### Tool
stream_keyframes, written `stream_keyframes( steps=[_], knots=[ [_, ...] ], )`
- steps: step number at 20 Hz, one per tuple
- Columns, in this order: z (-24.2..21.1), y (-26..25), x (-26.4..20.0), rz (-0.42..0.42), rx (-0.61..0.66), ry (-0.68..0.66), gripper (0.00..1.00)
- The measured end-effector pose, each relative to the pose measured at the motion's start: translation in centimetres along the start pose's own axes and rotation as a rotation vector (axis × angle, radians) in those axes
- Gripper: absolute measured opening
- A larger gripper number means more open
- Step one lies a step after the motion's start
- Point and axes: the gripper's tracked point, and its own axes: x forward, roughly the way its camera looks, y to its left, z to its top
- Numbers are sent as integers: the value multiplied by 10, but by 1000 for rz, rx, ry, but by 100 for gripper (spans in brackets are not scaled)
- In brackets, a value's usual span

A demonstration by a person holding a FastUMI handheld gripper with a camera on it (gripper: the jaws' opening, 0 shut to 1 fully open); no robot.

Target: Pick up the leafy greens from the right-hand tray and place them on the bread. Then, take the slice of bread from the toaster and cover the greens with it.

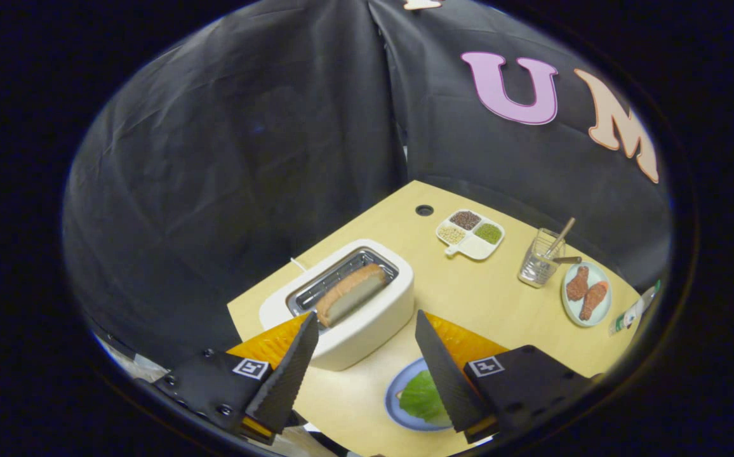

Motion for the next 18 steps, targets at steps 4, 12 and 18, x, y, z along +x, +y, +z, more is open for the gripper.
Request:
stream_keyframes(
  steps=[4, 12, 18],
  knots=[
    [15, 8, 18, 5, 40, 2, 97],
    [18, 10, 56, -25, 154, 54, 95],
    [9, 13, 71, -43, 147, 101, 78]
  ],
)
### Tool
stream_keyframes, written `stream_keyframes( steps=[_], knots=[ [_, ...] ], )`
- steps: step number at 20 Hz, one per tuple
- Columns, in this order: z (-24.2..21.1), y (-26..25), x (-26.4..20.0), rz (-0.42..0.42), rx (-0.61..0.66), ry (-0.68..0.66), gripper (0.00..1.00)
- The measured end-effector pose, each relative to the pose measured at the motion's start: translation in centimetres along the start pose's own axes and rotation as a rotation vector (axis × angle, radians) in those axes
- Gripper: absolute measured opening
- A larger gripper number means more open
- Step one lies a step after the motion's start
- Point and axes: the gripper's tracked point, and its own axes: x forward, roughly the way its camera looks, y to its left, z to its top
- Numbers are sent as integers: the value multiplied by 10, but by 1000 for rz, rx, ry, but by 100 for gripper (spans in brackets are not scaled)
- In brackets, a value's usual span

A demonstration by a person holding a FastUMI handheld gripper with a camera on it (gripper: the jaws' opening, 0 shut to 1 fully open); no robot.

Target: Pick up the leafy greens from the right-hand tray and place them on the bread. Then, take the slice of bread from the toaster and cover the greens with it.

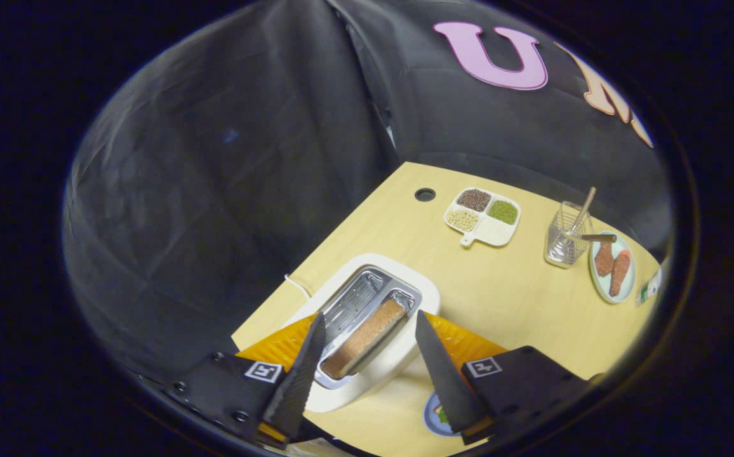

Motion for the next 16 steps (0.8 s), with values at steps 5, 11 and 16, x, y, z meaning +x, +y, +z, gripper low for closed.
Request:
stream_keyframes(
  steps=[5, 11, 16],
  knots=[
    [-1, 5, 1, 3, 13, 5, 36],
    [-6, 16, -13, 33, -30, 1, 16],
    [5, 14, -39, 56, -10, -68, 16]
  ],
)
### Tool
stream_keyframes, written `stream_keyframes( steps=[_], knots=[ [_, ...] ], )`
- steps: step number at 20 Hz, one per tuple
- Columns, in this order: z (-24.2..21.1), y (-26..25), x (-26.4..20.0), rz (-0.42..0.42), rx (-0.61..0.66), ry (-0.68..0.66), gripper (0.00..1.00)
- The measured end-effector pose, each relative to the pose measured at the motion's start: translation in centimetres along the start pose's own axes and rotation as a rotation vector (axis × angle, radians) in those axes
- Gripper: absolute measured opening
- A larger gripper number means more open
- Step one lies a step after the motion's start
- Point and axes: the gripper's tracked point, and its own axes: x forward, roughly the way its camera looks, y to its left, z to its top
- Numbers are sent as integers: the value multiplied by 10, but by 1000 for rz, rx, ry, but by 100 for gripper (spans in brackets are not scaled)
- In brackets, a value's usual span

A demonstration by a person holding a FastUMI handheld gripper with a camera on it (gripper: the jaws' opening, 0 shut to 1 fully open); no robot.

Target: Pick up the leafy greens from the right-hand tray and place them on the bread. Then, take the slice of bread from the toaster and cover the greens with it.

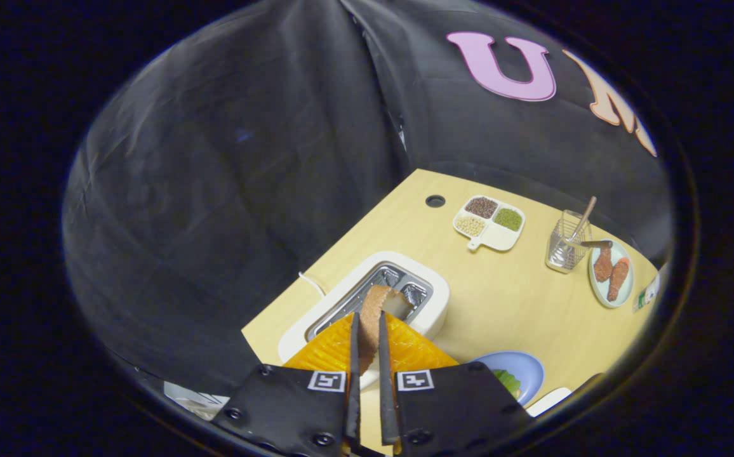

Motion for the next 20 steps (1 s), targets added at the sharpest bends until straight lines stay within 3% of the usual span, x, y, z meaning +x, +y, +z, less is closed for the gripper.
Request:
stream_keyframes(
  steps=[10, 20],
  knots=[
    [17, -20, -63, 48, 93, -137, 15],
    [-24, -73, -90, -2, 195, -152, 15]
  ],
)
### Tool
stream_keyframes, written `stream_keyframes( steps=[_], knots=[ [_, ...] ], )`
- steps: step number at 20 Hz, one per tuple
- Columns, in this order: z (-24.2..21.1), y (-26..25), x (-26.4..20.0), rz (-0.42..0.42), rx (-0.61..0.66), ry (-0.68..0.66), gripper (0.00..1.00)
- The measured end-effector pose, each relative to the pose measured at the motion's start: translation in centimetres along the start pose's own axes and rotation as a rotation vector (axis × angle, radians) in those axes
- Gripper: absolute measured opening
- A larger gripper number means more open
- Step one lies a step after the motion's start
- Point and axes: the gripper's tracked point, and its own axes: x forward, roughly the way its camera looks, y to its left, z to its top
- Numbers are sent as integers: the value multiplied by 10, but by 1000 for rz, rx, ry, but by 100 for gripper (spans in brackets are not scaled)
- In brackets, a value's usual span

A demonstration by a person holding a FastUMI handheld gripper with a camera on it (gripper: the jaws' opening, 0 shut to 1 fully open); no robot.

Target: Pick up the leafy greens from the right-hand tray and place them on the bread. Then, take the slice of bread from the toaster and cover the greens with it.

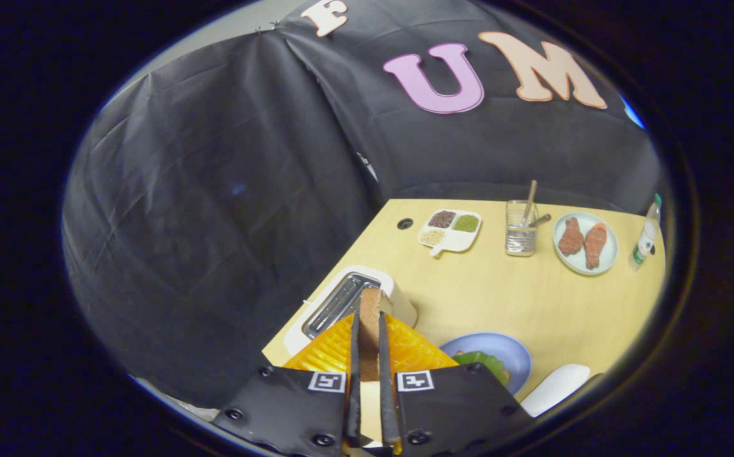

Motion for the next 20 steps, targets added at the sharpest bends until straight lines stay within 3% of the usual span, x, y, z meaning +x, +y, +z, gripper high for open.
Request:
stream_keyframes(
  steps=[20],
  knots=[
    [-107, -119, 17, -78, 350, 73, 15]
  ],
)
